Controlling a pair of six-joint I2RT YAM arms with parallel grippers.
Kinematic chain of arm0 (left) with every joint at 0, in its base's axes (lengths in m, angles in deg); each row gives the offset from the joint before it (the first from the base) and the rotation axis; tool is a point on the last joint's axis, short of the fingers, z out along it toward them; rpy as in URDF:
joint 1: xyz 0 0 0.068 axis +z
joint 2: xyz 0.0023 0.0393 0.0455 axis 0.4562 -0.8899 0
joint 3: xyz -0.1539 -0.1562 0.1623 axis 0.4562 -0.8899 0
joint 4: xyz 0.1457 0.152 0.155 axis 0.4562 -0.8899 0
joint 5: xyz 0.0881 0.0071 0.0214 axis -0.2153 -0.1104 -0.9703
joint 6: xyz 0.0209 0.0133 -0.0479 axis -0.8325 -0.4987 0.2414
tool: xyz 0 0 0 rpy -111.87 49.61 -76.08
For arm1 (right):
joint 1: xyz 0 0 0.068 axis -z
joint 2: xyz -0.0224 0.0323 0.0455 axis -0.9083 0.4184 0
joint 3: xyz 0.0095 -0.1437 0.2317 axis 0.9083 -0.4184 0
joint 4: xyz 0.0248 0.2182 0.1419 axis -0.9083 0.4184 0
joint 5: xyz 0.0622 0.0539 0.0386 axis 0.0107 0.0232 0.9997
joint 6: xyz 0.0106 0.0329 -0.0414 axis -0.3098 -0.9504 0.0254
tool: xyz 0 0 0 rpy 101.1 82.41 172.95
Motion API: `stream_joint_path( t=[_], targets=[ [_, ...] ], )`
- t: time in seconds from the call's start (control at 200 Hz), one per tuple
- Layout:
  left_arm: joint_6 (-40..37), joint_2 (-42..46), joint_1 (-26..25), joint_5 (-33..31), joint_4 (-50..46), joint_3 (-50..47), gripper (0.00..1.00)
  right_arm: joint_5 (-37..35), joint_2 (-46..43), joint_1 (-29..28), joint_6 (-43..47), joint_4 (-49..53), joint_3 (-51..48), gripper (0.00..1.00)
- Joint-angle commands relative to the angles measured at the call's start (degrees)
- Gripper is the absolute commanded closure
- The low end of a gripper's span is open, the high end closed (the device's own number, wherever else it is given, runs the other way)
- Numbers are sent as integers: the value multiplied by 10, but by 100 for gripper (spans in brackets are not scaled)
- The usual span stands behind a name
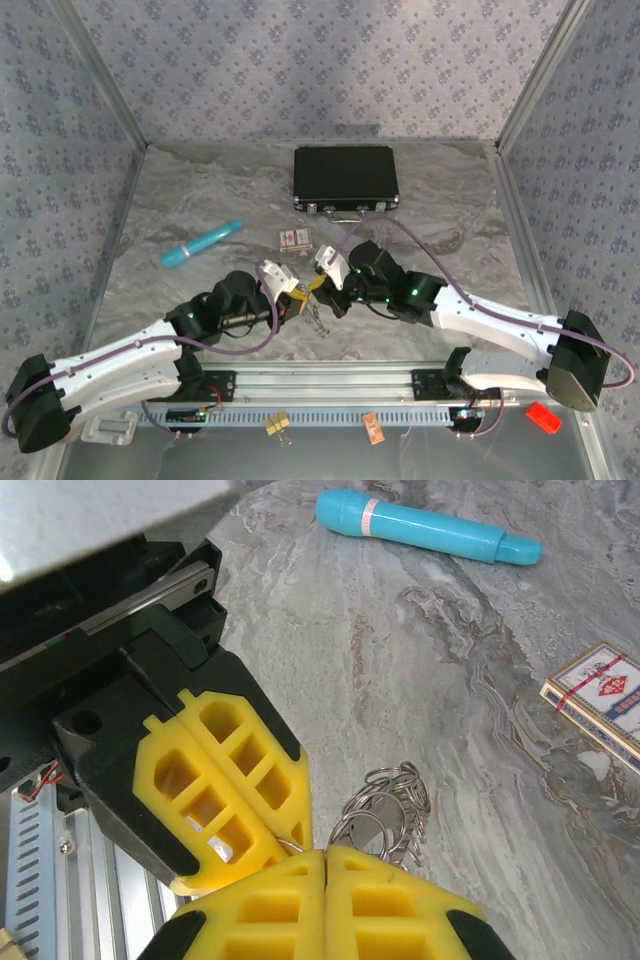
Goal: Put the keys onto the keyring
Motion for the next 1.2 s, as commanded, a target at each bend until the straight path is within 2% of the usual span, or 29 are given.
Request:
stream_joint_path(
  t=[0.0, 0.245, 0.38, 0.745, 1.194],
  targets=[
    [-10, 9, 4, 13, 35, -1, 100, 17, 4, -5, 14, 6, 9, 100],
    [2, 10, 5, -2, 29, 0, 100, -19, -10, -11, 21, 28, 4, 100],
    [4, 10, 5, -4, 30, 0, 100, -15, -13, -14, 27, 47, 5, 100],
    [3, 8, 5, 12, 37, 1, 100, -13, 4, -20, 22, 13, 11, 100],
    [5, 3, 6, 28, 47, 1, 100, -57, 12, -32, 27, -15, 6, 100]
  ],
)
